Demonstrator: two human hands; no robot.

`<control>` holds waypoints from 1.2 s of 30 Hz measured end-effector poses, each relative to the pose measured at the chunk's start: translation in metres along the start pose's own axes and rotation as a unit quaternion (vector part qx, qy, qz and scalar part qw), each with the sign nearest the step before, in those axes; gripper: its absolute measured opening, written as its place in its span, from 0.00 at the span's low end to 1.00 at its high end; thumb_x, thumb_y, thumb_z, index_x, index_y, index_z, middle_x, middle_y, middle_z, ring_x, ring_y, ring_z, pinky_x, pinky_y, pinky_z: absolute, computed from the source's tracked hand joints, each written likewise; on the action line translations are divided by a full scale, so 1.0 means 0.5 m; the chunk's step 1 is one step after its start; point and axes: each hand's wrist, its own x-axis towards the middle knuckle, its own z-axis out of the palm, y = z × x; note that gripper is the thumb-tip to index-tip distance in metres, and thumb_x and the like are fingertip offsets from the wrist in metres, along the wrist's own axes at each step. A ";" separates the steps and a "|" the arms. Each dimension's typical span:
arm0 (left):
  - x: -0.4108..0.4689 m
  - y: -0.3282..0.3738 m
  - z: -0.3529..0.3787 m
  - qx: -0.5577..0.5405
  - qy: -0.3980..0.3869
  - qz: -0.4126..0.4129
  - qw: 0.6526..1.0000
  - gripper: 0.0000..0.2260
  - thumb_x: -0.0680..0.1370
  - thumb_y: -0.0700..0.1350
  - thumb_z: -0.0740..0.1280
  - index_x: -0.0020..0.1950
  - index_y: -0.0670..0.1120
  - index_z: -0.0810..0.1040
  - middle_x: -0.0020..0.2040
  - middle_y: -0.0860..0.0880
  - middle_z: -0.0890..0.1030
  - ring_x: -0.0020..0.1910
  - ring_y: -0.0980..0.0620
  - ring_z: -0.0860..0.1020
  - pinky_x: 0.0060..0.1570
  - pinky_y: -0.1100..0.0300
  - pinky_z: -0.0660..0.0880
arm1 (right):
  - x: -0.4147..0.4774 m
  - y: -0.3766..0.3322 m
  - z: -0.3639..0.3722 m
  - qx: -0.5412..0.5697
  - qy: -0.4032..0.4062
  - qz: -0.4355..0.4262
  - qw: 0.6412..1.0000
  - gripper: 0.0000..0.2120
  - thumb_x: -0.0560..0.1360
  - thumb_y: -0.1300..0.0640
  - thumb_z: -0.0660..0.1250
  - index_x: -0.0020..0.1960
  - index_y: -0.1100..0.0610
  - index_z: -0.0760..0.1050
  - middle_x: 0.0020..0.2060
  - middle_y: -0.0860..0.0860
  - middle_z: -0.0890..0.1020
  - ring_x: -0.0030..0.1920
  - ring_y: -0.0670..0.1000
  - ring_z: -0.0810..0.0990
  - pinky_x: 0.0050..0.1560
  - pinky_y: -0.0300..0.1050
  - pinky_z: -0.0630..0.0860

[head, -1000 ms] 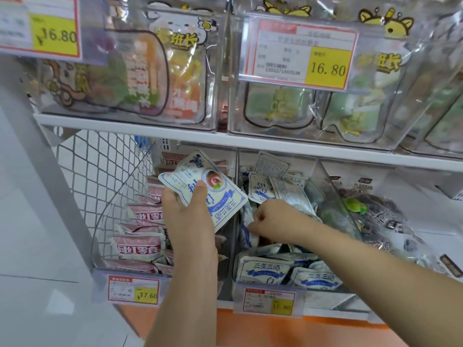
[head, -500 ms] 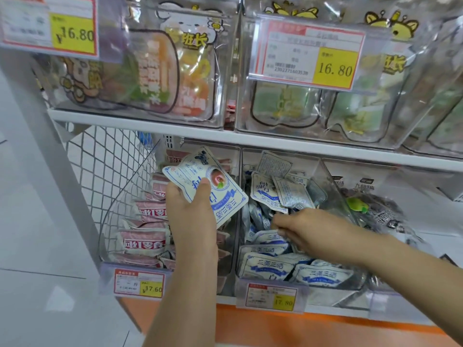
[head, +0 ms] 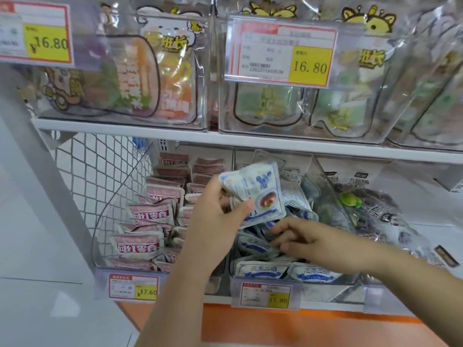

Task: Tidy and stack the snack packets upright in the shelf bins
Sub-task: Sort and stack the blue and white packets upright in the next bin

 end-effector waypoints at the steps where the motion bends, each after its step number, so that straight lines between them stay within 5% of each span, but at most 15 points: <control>1: -0.002 -0.002 0.002 0.055 -0.012 0.000 0.998 0.12 0.75 0.40 0.69 0.53 0.54 0.73 0.48 0.60 0.81 0.46 0.67 0.79 0.42 0.68 0.77 | -0.001 0.001 0.001 0.016 0.004 0.001 1.000 0.11 0.78 0.57 0.62 0.59 0.49 0.68 0.53 0.45 0.81 0.55 0.43 0.79 0.61 0.44 0.74; 5: -0.010 -0.009 0.007 0.237 -0.049 0.027 0.970 0.08 0.74 0.45 0.70 0.51 0.52 0.75 0.47 0.59 0.80 0.47 0.64 0.76 0.43 0.69 0.74 | -0.011 0.001 0.004 0.035 0.020 -0.002 0.999 0.07 0.77 0.59 0.64 0.55 0.53 0.71 0.52 0.52 0.83 0.52 0.48 0.80 0.55 0.43 0.76; 9: -0.009 -0.011 0.013 0.206 -0.027 0.025 0.978 0.06 0.74 0.46 0.70 0.49 0.53 0.76 0.46 0.62 0.80 0.47 0.68 0.76 0.41 0.72 0.73 | -0.021 -0.004 -0.004 0.099 0.091 0.000 0.991 0.07 0.76 0.58 0.65 0.51 0.57 0.68 0.50 0.65 0.80 0.46 0.60 0.82 0.48 0.50 0.78; 12: -0.003 -0.011 0.011 0.134 0.002 0.003 0.991 0.10 0.75 0.43 0.70 0.49 0.58 0.73 0.45 0.62 0.80 0.44 0.70 0.77 0.38 0.75 0.73 | -0.016 -0.011 -0.007 0.231 0.165 0.013 0.959 0.11 0.75 0.60 0.66 0.53 0.56 0.66 0.46 0.58 0.81 0.42 0.55 0.84 0.44 0.45 0.80; 14: -0.001 -0.010 0.009 0.102 0.007 -0.019 0.995 0.11 0.74 0.43 0.70 0.48 0.57 0.71 0.44 0.60 0.81 0.42 0.67 0.79 0.38 0.71 0.76 | -0.013 -0.015 -0.008 0.187 0.178 0.010 0.966 0.14 0.74 0.58 0.69 0.57 0.51 0.69 0.40 0.51 0.75 0.35 0.51 0.81 0.38 0.41 0.76; 16: -0.002 -0.009 0.007 0.074 0.002 -0.040 0.996 0.12 0.75 0.43 0.70 0.50 0.56 0.71 0.44 0.58 0.82 0.41 0.65 0.80 0.41 0.66 0.78 | -0.010 -0.017 -0.015 0.035 0.230 -0.016 0.972 0.07 0.71 0.53 0.72 0.46 0.48 0.75 0.37 0.50 0.69 0.31 0.46 0.71 0.33 0.36 0.66; 18: -0.004 -0.008 0.007 0.069 -0.011 -0.051 0.996 0.12 0.75 0.43 0.69 0.53 0.56 0.70 0.44 0.58 0.83 0.42 0.64 0.81 0.43 0.63 0.78 | -0.004 -0.013 -0.024 -0.065 0.283 -0.043 0.956 0.10 0.67 0.51 0.75 0.34 0.50 0.73 0.36 0.49 0.69 0.30 0.43 0.66 0.31 0.35 0.61; 22: -0.009 -0.013 0.006 0.232 -0.020 -0.015 0.972 0.16 0.75 0.52 0.68 0.61 0.60 0.69 0.56 0.62 0.76 0.58 0.63 0.73 0.56 0.64 0.71 | 0.002 -0.004 -0.027 -0.002 0.264 -0.079 0.961 0.07 0.70 0.54 0.72 0.40 0.56 0.76 0.33 0.50 0.76 0.29 0.48 0.68 0.30 0.37 0.63; 25: -0.007 -0.022 -0.004 0.374 -0.038 0.018 0.927 0.21 0.75 0.58 0.65 0.67 0.57 0.70 0.68 0.61 0.66 0.73 0.57 0.54 0.72 0.54 0.51 | -0.004 0.010 -0.033 0.085 0.285 -0.096 0.950 0.04 0.72 0.59 0.70 0.43 0.57 0.74 0.29 0.51 0.77 0.29 0.51 0.66 0.29 0.41 0.62; 28: -0.008 -0.031 -0.010 0.381 -0.041 0.004 0.924 0.22 0.75 0.60 0.63 0.67 0.53 0.72 0.71 0.59 0.63 0.74 0.56 0.51 0.73 0.51 0.51 | -0.006 0.008 -0.035 0.092 0.288 -0.101 0.948 0.04 0.72 0.57 0.69 0.45 0.55 0.75 0.36 0.59 0.82 0.33 0.53 0.74 0.35 0.47 0.69; 31: -0.010 -0.033 -0.009 0.377 -0.029 0.009 0.926 0.20 0.75 0.59 0.63 0.66 0.54 0.73 0.71 0.57 0.64 0.73 0.54 0.53 0.73 0.48 0.54 | -0.005 0.004 -0.036 0.025 0.321 -0.104 0.941 0.05 0.73 0.58 0.69 0.44 0.50 0.74 0.35 0.61 0.81 0.30 0.49 0.74 0.32 0.41 0.70; 36: -0.011 -0.035 -0.007 0.413 -0.025 0.005 0.911 0.17 0.78 0.54 0.62 0.68 0.59 0.70 0.74 0.57 0.59 0.75 0.53 0.47 0.74 0.49 0.48 | -0.024 0.008 -0.046 -0.004 0.456 -0.134 0.880 0.10 0.73 0.59 0.69 0.42 0.45 0.71 0.30 0.46 0.76 0.28 0.44 0.70 0.30 0.33 0.66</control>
